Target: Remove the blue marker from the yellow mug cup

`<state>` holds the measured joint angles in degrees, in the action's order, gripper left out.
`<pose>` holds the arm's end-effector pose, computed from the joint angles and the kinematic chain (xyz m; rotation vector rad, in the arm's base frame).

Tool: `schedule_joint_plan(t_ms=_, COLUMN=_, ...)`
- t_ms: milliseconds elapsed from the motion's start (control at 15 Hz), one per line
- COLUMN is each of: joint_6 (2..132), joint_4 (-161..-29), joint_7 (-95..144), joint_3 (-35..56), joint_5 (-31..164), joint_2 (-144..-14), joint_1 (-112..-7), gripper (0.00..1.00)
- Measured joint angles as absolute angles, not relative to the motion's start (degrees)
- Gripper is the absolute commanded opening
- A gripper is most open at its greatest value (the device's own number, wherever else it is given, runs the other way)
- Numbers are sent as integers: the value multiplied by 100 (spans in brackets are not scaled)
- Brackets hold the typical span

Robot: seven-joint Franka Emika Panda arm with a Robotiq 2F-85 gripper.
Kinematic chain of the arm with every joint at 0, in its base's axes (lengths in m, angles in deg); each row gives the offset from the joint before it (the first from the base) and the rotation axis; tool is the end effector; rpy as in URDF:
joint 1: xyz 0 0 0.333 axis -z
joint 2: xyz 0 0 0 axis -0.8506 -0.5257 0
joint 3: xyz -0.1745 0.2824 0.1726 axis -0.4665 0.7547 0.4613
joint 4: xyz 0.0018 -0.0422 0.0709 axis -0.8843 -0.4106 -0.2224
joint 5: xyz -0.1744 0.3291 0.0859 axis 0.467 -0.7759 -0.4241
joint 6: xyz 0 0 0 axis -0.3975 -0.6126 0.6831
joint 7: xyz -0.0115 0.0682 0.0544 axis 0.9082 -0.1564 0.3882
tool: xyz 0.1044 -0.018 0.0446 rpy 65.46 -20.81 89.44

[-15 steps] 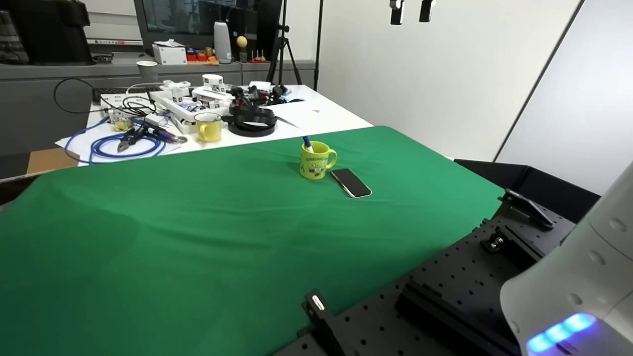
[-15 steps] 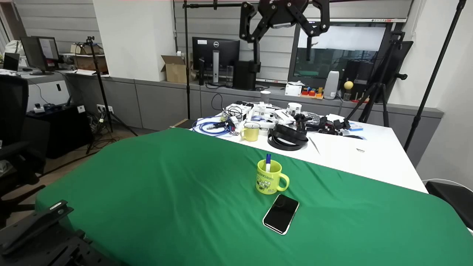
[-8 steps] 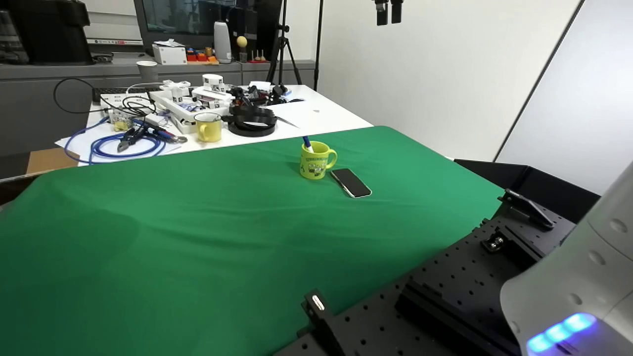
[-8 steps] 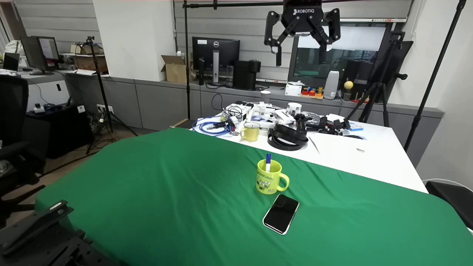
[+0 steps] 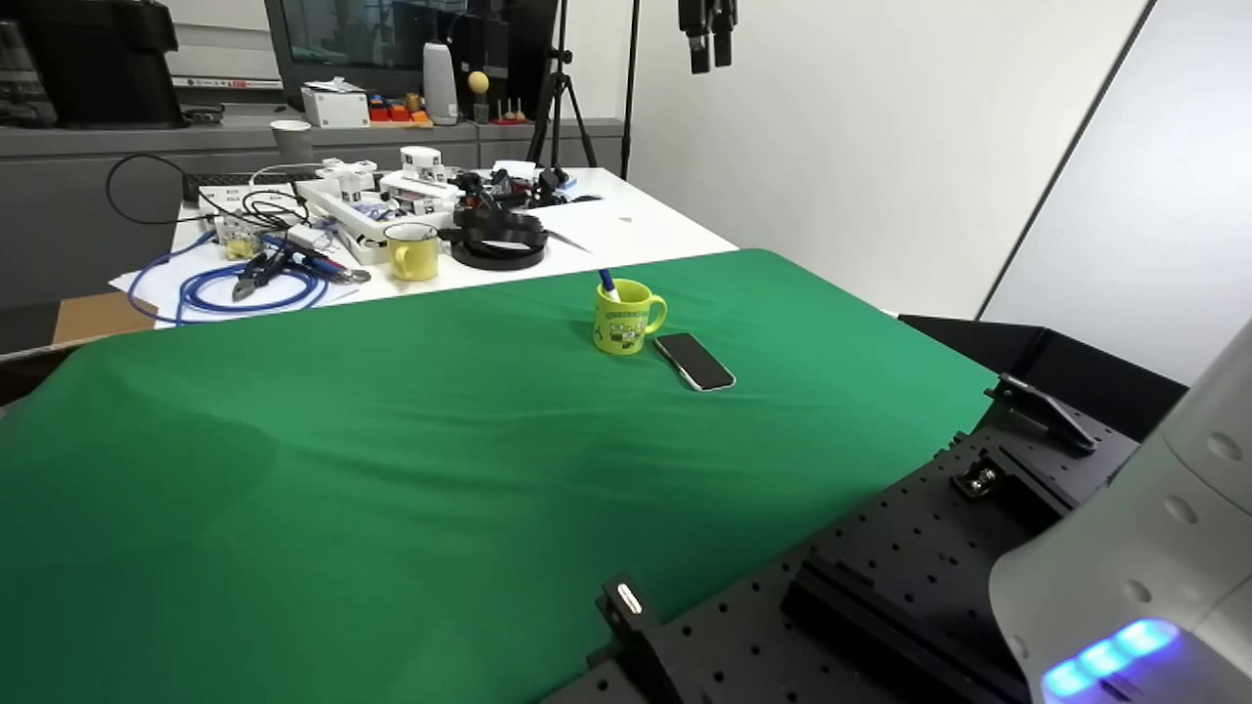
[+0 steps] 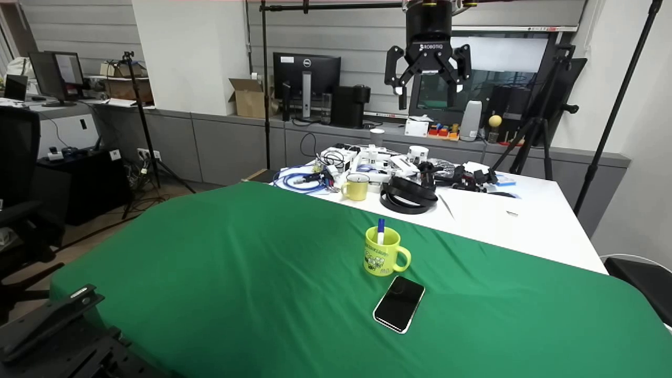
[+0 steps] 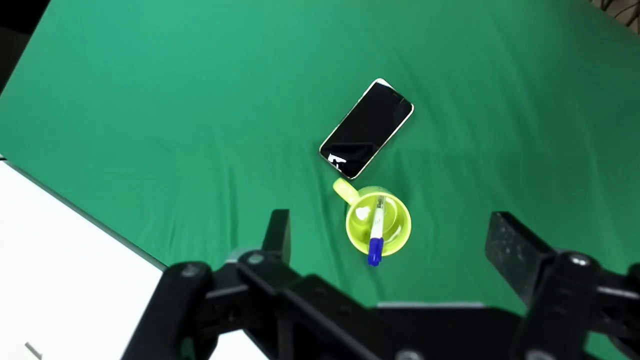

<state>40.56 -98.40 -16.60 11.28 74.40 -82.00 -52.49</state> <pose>0.6386 -0.1131 0.4494 2.8792 0.8081 -0.2904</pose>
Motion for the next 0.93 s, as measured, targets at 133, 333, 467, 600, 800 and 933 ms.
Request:
schedule_joint_plan(t_ms=133, joint_6=4047, joint_4=-9808, joint_7=-1668, joint_3=1127, joint_5=7440, joint_2=-8193, joint_1=-5249, gripper=100)
schedule_joint_plan(t_ms=333, joint_6=4041, joint_4=-9796, joint_7=-1674, joint_3=1127, joint_5=7440, joint_2=-8190, joint_1=-5249, gripper=100)
schedule_joint_plan(t_ms=467, joint_6=4048, joint_4=-9802, joint_7=-1675, joint_3=1139, joint_5=7446, joint_2=-8206, joint_1=-5248, gripper=100)
schedule_joint_plan(t_ms=600, joint_6=4139, joint_4=-9782, joint_7=-1665, joint_3=1160, joint_5=7492, joint_2=-8348, joint_1=-5250, gripper=100)
schedule_joint_plan(t_ms=800, joint_6=4426, joint_4=-9659, joint_7=-1637, joint_3=1202, joint_5=7543, joint_2=-8832, joint_1=-5260, gripper=100)
schedule_joint_plan(t_ms=933, joint_6=4591, joint_4=-9466, joint_7=-1632, joint_3=1247, joint_5=7543, joint_2=-9267, joint_1=-5263, gripper=100)
